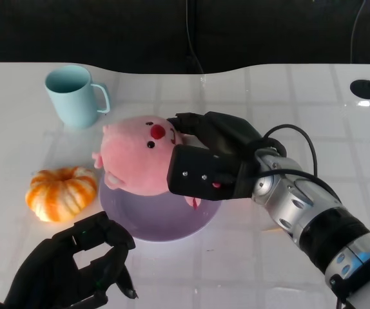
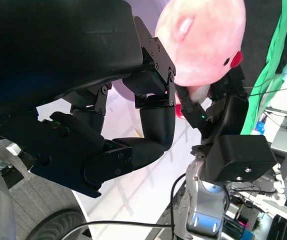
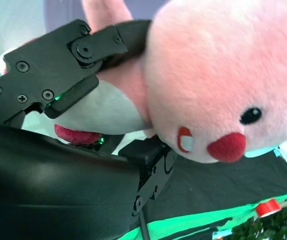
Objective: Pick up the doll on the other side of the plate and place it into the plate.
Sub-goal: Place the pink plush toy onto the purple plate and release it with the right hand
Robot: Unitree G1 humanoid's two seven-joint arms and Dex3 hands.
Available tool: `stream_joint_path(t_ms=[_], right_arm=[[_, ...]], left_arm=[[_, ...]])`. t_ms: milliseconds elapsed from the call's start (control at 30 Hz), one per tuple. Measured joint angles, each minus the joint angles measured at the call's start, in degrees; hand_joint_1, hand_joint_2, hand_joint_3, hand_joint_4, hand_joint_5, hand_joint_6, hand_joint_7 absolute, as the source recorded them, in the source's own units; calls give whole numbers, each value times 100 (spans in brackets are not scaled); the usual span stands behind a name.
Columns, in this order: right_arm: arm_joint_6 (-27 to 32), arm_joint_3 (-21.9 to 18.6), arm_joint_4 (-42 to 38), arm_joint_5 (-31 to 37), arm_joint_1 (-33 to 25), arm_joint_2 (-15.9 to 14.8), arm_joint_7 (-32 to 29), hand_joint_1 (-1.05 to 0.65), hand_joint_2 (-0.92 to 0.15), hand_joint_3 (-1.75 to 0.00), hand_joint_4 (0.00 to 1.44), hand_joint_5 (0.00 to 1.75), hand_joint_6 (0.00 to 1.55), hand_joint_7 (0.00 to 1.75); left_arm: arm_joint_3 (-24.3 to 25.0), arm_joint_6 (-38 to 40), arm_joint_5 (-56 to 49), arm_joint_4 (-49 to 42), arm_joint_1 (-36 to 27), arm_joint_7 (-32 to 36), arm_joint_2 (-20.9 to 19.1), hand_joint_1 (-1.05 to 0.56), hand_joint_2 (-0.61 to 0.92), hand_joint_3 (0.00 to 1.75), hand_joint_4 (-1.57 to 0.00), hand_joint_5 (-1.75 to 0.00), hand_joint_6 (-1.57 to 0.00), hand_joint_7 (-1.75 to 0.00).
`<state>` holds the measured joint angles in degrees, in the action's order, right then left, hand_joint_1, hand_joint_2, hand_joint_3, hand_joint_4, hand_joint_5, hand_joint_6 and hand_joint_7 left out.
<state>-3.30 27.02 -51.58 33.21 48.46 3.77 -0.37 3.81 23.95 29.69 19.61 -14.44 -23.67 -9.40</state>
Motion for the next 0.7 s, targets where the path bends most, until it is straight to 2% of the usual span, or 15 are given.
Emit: stream_joint_path(t_ms=[333, 567, 700], right_arm=[[236, 216, 1010, 185, -296, -451, 648, -80, -92, -33, 19, 10, 21, 0], [534, 296, 1689, 220, -516, -704, 1193, -87, -92, -33, 16, 8, 10, 0], [554, 321, 2074, 246, -660, -834, 1292, -87, -92, -33, 18, 9, 12, 1]], left_arm=[[3, 10, -13, -1, 17, -1, -1, -41, 71, 84, -67, -175, -62, -142], [3, 35, -11, 2, 25, 2, -1, -39, 71, 87, -67, -175, -61, -144], [1, 36, -14, 20, 25, 3, -1, -39, 70, 88, -67, -175, -61, -145]])
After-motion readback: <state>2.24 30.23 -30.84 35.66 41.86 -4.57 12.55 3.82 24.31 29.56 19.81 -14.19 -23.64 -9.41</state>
